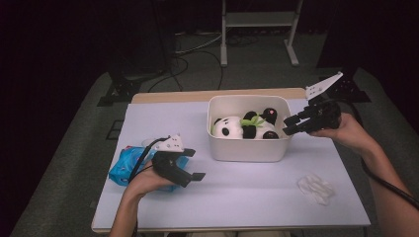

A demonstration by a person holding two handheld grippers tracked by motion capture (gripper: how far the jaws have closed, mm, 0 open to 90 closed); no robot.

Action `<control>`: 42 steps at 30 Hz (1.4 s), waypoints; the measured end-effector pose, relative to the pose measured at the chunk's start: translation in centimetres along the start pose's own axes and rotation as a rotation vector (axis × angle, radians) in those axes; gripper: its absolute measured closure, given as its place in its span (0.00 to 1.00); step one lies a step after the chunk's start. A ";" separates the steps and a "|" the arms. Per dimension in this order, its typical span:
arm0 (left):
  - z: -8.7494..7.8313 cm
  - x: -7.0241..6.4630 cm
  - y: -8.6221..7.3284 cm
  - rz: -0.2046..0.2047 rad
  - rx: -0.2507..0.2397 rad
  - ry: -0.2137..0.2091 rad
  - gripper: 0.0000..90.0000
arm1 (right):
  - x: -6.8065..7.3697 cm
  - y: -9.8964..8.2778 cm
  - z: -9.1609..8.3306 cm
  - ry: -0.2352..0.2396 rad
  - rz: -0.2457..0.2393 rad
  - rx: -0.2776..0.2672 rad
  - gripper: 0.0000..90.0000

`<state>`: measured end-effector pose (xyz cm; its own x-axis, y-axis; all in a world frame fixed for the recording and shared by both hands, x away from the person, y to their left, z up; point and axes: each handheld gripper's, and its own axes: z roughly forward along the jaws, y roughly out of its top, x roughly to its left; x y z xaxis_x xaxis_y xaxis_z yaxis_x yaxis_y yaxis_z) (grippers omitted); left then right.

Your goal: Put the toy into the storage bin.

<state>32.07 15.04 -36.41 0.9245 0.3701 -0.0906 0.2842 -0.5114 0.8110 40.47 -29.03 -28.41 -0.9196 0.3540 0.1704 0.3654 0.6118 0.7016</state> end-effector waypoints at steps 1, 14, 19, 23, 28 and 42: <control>0.0 0.0 0.0 -0.001 -0.001 -0.001 0.11 | 0.1 -0.2 -0.1 -0.002 0.001 0.001 0.62; 0.2 -0.1 0.0 -0.006 -0.002 -0.012 0.11 | 0.9 -2.7 -1.0 -0.015 0.023 -0.011 0.60; 0.2 -0.1 0.0 -0.002 -0.001 -0.012 0.11 | 1.2 -3.9 -0.9 -0.014 0.039 -0.009 0.59; 0.2 -0.1 0.0 -0.003 0.001 -0.011 0.11 | 1.3 -4.7 -0.8 -0.014 0.043 -0.013 0.58; 0.2 0.0 -0.1 -0.002 0.006 -0.011 0.11 | 1.4 -6.0 -0.5 -0.008 0.062 -0.023 0.58; 0.3 0.0 -0.1 -0.014 -0.004 -0.004 0.11 | 2.0 -9.4 0.1 -0.019 0.103 -0.046 0.57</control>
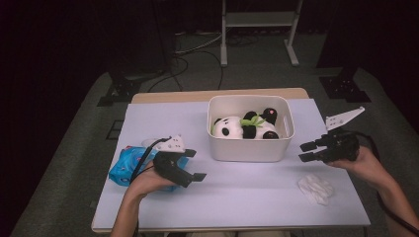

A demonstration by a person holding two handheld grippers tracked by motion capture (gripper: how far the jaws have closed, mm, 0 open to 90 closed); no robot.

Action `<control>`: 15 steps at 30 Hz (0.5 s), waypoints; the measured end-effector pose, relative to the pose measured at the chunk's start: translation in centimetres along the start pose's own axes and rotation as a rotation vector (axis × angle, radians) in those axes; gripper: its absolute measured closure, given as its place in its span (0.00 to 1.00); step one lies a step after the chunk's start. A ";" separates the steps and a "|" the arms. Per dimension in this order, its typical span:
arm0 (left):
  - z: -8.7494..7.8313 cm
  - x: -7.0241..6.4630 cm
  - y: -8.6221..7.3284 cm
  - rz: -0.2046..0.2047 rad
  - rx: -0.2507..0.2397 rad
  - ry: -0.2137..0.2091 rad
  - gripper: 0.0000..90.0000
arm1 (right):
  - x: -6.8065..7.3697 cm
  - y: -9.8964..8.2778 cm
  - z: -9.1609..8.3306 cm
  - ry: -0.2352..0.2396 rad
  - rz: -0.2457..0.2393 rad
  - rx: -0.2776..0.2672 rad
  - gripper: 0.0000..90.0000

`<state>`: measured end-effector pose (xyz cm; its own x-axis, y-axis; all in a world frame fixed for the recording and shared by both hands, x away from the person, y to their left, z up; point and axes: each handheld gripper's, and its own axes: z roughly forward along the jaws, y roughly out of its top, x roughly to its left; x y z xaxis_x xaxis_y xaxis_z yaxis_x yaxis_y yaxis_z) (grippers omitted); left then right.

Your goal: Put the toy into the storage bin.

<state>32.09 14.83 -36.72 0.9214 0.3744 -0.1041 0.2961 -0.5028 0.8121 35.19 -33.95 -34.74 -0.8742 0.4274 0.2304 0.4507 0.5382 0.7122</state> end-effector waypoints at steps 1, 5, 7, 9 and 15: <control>0.0 0.0 0.0 0.001 -0.001 0.001 0.11 | 0.0 -0.2 0.0 -0.004 0.003 -0.003 0.57; 0.1 0.1 -0.1 -0.002 0.001 0.002 0.11 | 0.1 -1.2 0.1 -0.004 0.018 -0.015 0.57; 0.1 0.1 -0.2 -0.002 0.004 0.004 0.11 | 0.2 -1.6 0.2 -0.008 0.022 -0.019 0.57; 0.2 0.1 -0.2 -0.004 0.005 0.003 0.11 | 0.3 -2.1 0.3 -0.007 0.024 -0.024 0.57; 0.1 0.2 -0.3 -0.008 0.003 0.006 0.11 | 0.3 -3.5 0.7 -0.009 0.050 -0.030 0.57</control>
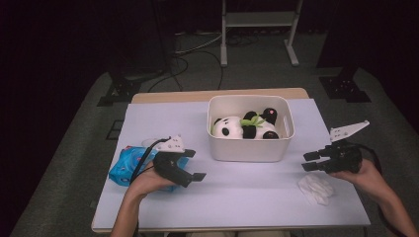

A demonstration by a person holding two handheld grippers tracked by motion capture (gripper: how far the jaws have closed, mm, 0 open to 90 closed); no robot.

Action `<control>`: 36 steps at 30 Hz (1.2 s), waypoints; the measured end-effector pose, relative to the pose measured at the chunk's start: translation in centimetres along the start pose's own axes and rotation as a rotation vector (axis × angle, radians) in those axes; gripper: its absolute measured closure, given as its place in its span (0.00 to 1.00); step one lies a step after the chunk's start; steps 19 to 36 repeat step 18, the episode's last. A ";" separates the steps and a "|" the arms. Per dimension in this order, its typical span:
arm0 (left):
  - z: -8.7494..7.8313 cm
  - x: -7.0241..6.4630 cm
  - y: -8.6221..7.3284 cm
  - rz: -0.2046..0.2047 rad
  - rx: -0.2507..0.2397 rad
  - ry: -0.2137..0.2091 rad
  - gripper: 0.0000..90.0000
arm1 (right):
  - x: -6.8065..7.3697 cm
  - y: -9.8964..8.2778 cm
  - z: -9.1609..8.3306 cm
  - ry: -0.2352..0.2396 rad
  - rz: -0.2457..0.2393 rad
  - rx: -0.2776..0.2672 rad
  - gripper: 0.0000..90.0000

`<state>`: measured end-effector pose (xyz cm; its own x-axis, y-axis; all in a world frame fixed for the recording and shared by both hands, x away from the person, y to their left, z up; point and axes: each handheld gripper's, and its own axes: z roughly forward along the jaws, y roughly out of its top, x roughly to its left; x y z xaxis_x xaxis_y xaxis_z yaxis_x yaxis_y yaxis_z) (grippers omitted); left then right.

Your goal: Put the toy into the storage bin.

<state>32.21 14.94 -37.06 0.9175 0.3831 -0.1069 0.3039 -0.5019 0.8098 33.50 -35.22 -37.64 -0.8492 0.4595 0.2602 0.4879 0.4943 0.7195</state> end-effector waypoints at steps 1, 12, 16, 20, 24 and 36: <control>0.0 0.0 0.0 0.001 0.001 0.001 0.11 | 0.0 -0.2 0.1 0.000 0.005 0.001 0.57; -0.1 0.0 -0.1 0.003 -0.002 0.002 0.11 | 0.1 -2.0 0.5 0.012 0.033 -0.019 0.56; -0.1 0.0 -0.1 0.003 0.001 0.002 0.11 | 0.2 -2.4 0.8 0.014 0.038 -0.017 0.55; -0.1 -0.1 -0.1 0.007 0.002 0.000 0.11 | 0.3 -2.5 0.8 0.013 0.038 -0.017 0.54; -0.1 -0.1 -0.1 0.007 0.002 0.000 0.11 | 0.3 -2.5 0.8 0.013 0.038 -0.017 0.54; -0.1 -0.1 -0.1 0.007 0.002 0.000 0.11 | 0.3 -2.5 0.8 0.013 0.038 -0.017 0.54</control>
